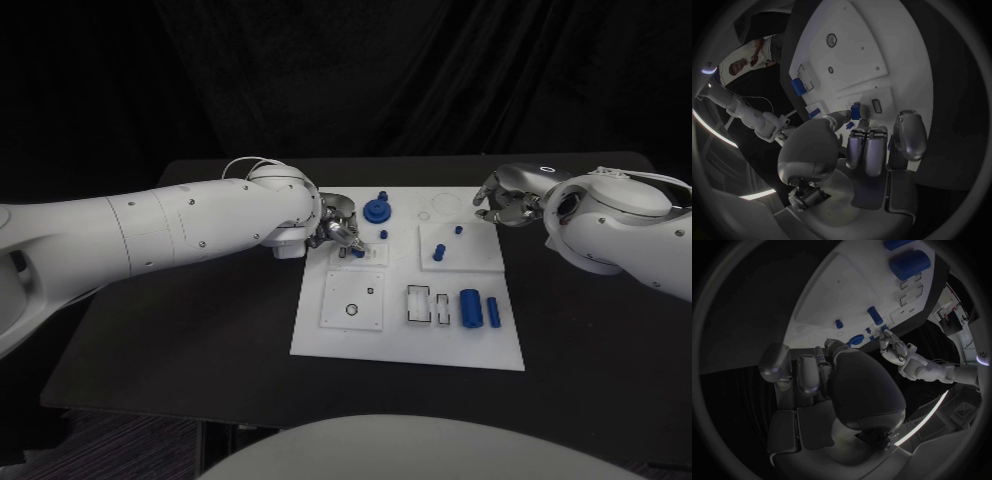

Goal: Assemble the parts on the task board

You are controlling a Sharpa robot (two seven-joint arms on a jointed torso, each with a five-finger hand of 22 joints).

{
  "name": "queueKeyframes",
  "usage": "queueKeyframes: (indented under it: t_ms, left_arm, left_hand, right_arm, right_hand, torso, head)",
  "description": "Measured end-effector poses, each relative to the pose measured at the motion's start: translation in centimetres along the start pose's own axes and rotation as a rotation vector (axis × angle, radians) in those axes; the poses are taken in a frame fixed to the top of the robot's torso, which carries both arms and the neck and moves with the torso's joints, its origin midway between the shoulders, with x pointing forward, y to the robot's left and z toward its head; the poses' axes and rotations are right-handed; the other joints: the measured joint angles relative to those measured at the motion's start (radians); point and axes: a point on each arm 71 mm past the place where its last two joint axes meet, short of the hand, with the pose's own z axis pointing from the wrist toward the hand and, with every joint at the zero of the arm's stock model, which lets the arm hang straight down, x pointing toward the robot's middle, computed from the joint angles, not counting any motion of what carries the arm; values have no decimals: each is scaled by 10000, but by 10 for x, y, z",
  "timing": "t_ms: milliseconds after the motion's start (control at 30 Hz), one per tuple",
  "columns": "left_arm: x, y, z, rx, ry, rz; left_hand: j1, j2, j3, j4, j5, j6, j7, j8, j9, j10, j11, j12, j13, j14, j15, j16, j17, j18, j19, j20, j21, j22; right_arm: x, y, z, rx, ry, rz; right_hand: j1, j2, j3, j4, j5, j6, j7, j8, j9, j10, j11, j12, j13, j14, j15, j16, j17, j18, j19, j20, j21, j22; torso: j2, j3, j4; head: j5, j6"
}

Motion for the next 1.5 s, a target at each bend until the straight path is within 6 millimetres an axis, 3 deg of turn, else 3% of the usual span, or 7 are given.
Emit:
queueKeyframes:
  t_ms: [167, 300, 400, 833, 1067, 1333, 1500]
  left_arm:
    - [1, 0, 0, 11, 21, 2]
    - [1, 1, -1, -18, 29, 0]
    - [1, 2, -1, -51, 44, -2]
    - [1, 5, -1, -197, 91, -4]
    - [1, 6, -1, -247, 87, -15]
    - [2, 7, -1, -221, -4, -65]
    - [2, 7, -2, -151, -79, -99]
  left_hand:
    - [-224, 222, -145, 142, -967, 51, -51, -46, -86, 5, 49, 0, 0, 15, 59, 0, 0, 0, 0, 0, -38, 0]
    - [-514, 159, -462, 459, -1322, 79, -112, -231, -236, 5, 78, 0, 0, 1, 73, 0, 0, 1, -36, 35, -57, -1]
    - [-686, 127, -742, 679, -1552, 85, -10, -363, -366, -4, 126, 0, 0, 37, 109, 0, 8, 0, -36, 36, -77, -1]
    - [-774, 142, -1105, 851, -1827, 121, 25, -465, -483, -10, 132, 0, 0, 1, 146, 0, 7, 1, -36, 36, -77, -3]
    - [-1259, 181, -1812, 1475, -2185, 157, 61, -568, -590, -16, 198, 0, 0, 1, 145, 0, 6, 1, -33, 109, -77, -3]
    - [-1712, 474, -2652, 2234, -2520, 194, 97, -656, -608, -16, 197, 0, 0, 37, 182, 0, 5, 1, -34, 109, -77, -4]
    - [-1971, 734, -3047, 2310, -2751, 193, 97, -657, -607, -16, 197, 0, 0, 37, 182, 0, 5, 1, -34, 109, -77, -4]
  right_arm:
    - [1, 0, 0, 9, 28, 10]
    - [1, 0, 0, 22, 46, 14]
    - [1, 0, 0, 30, 56, 16]
    - [3, -1, 0, 48, 121, 22]
    - [4, -1, 0, 56, 145, 20]
    - [4, -1, 0, 66, 164, 19]
    - [4, -2, -1, 86, 173, 19]
  right_hand:
    - [0, 0, 0, 0, 0, 0, 0, 0, 0, 0, 0, 0, 0, 0, 0, -41, -26, -2, -72, -1, -63, 0]
    - [0, 0, 0, 0, 0, 0, 0, 0, 0, 0, 0, 0, 0, 0, 0, -41, -35, -1, -72, 0, -63, -1]
    - [0, 0, 0, 0, 0, 0, 0, 0, 1, 0, 0, 0, 0, 0, 0, -40, -35, -1, -72, -1, -63, -1]
    - [0, 0, 0, 0, 0, 0, 0, 0, -8, -35, 35, 0, 0, 0, 0, -83, -61, -1, -72, -1, -110, -3]
    - [0, 0, 0, 0, -1, 0, 0, 0, -8, -35, 35, -49, 0, 0, 0, -83, -60, -1, -72, -1, -175, -3]
    - [0, 0, -1, 0, -1, 0, 0, 0, -7, -34, 35, -49, 0, -35, 35, -79, -89, -1, -72, -1, -175, -4]
    - [0, 0, 0, 0, -1, 0, 0, 0, -6, -34, 35, -49, 0, -35, 35, -79, -89, -1, -71, -1, -175, -4]
  torso:
    - [0, -3, 0]
    - [-6, -4, 3]
    - [-7, -2, 6]
    - [-10, -1, 6]
    - [-10, -1, 7]
    - [-7, -1, 11]
    - [-6, -1, 10]
  head:
    - [6, 0]
    - [7, 0]
    - [7, 0]
    - [42, 0]
    - [42, 0]
    - [58, 0]
    - [90, 0]
